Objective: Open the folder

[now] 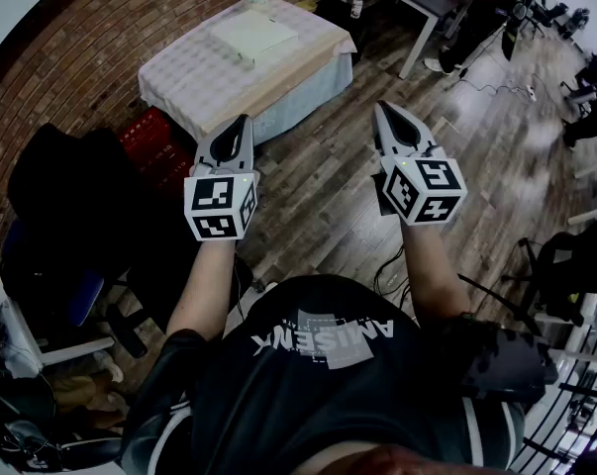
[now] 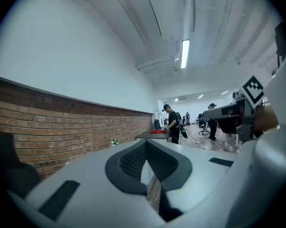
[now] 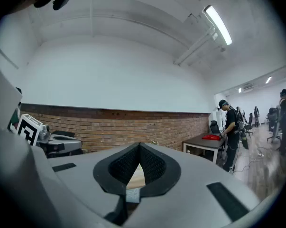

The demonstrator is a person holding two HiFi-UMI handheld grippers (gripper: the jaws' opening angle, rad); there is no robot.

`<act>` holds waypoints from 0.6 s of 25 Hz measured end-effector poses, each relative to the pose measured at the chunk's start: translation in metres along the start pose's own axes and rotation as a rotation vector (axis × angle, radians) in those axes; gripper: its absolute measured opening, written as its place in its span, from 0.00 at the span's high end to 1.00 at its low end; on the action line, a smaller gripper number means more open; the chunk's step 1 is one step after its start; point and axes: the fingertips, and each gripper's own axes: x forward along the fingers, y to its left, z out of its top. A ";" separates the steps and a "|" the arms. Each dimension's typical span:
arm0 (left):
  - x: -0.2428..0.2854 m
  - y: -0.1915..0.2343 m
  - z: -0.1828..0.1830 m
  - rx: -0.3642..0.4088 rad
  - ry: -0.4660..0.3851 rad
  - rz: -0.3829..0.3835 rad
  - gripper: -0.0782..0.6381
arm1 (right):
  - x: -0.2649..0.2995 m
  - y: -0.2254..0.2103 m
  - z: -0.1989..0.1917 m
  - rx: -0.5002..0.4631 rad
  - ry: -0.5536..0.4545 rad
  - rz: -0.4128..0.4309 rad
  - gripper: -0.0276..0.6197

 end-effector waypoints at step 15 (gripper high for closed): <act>-0.009 0.015 -0.006 0.025 0.005 -0.024 0.87 | 0.007 0.024 0.001 -0.008 0.004 -0.001 0.90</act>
